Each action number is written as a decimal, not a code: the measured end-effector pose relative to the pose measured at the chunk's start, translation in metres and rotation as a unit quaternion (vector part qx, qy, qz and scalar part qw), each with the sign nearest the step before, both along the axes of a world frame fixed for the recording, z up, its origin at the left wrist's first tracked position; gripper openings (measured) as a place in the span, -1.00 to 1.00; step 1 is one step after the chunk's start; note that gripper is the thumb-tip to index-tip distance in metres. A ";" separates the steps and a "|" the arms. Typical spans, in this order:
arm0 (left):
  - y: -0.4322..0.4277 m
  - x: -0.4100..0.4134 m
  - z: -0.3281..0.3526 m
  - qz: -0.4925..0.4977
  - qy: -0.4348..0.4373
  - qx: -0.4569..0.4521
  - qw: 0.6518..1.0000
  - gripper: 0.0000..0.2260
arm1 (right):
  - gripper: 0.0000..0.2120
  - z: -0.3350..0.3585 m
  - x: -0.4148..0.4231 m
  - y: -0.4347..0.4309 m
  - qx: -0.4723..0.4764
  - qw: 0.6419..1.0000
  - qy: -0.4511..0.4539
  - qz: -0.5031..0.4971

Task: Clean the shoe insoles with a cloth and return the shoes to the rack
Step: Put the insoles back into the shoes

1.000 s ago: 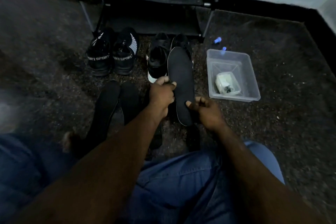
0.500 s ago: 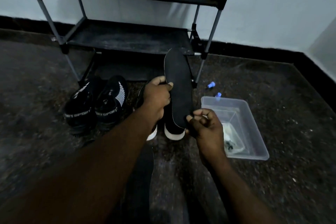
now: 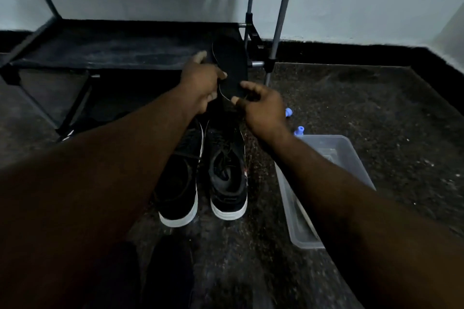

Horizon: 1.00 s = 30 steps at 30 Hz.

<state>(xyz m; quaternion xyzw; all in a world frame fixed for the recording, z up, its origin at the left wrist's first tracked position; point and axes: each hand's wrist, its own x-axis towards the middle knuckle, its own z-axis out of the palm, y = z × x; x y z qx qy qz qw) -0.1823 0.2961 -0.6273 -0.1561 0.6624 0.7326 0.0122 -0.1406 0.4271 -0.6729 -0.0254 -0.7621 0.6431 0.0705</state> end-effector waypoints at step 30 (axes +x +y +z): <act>-0.008 -0.041 -0.020 0.000 0.044 -0.025 0.999 -0.84 | -0.87 0.005 -0.088 -0.026 0.104 0.989 0.048 -0.096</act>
